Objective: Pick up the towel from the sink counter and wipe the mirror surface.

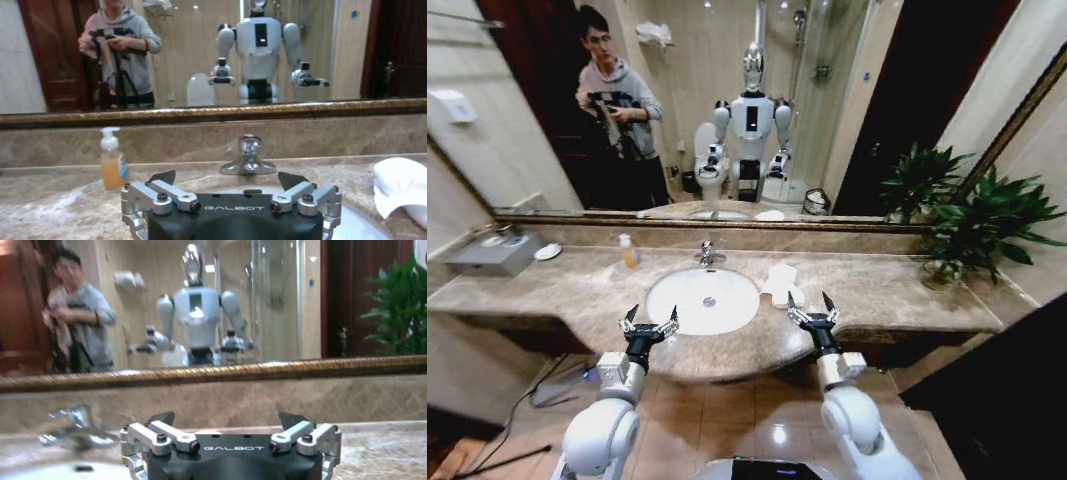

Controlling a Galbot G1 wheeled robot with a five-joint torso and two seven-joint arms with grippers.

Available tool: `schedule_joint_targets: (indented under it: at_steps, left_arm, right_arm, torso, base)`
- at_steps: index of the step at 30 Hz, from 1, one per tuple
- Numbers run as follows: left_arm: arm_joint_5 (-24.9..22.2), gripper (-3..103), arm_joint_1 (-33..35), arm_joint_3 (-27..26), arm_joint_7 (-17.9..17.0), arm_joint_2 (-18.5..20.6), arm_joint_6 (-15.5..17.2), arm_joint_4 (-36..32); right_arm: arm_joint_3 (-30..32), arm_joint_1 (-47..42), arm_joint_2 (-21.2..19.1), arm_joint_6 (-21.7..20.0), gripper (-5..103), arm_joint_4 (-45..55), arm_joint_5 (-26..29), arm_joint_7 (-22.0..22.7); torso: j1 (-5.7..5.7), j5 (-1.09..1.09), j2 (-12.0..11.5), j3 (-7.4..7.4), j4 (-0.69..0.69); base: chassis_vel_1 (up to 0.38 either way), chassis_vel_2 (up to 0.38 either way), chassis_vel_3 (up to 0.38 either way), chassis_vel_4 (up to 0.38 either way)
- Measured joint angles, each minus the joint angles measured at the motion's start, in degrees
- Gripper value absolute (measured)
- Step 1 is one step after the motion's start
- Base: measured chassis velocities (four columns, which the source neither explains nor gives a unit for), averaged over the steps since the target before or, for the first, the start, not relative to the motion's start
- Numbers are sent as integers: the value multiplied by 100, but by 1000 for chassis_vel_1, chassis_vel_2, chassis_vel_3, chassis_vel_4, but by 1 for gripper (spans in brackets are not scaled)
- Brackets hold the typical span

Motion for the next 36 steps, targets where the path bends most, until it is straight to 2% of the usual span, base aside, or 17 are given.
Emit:
schedule_joint_targets:
  at_steps: [2,4,7,11,16,24,25,26,28,29,30,33,34,36]
  left_arm:
    - [0,100,2,0,0,0,0,0]
    - [0,100,5,-1,0,-1,0,0]
    - [0,100,5,-1,0,0,0,0]
    - [0,100,3,-1,0,-1,0,0]
    - [0,100,2,-1,0,-1,0,0]
    - [0,100,2,-1,0,-1,0,0]
    - [0,100,3,-1,0,-1,0,0]
    - [0,100,2,-1,0,-1,0,0]
    - [0,100,3,-1,0,-1,0,0]
    - [0,100,3,-1,0,-1,0,0]
    - [0,100,3,-1,0,-1,0,0]
    - [0,100,2,-1,0,-1,0,0]
    - [0,100,2,-1,0,-1,0,0]
    - [0,100,2,-1,0,-1,0,0]
  right_arm:
    - [-176,485,-209,-349,100,-242,306,116]
    - [-300,784,-305,-506,100,-390,513,198]
    - [-736,1555,-490,-823,100,-889,1019,405]
    - [-1194,2195,-553,-1052,100,-1455,1283,644]
    - [-1835,2928,-647,-1135,100,-2304,1322,705]
    - [-2324,3538,-536,-1175,100,-3065,1325,692]
    - [-2377,3592,-513,-1169,103,-3167,1323,663]
    - [-2429,3627,-493,-1164,99,-3251,1319,638]
    - [-2467,3650,-478,-1164,99,-3305,1318,624]
    - [-2528,3693,-451,-1165,94,-3392,1317,616]
    - [-2528,3693,-451,-1165,94,-3392,1317,616]
    - [-2605,3743,-429,-1196,79,-3566,1387,642]
    - [-2605,3743,-429,-1196,79,-3566,1387,642]
    - [-2618,3722,-450,-1200,68,-3600,1411,654]
  torso:
    - [-5,-1,2,-2,5]
    - [-10,3,5,-3,8]
    - [-10,1,5,-3,7]
    - [-6,-1,5,-2,5]
    - [-1,-1,2,0,5]
    - [-3,-1,3,-1,5]
    - [-3,-1,3,-1,5]
    - [-3,-1,2,-1,5]
    - [-3,-1,3,-1,4]
    - [-3,-1,2,-1,4]
    - [-3,-1,2,-1,4]
    - [-3,-1,2,-1,5]
    - [-3,-1,2,-1,5]
    - [-3,-1,3,-1,5]
  base:
    - [0,-8,-43,3]
    - [48,-7,-17,36]
    - [60,-50,-20,58]
    - [21,-31,-6,14]
    - [0,0,0,0]
    - [0,0,0,0]
    - [0,0,0,0]
    - [0,0,0,0]
    - [0,0,0,0]
    - [0,0,0,0]
    - [0,0,0,0]
    - [0,0,0,0]
    - [0,0,0,0]
    - [0,0,0,0]
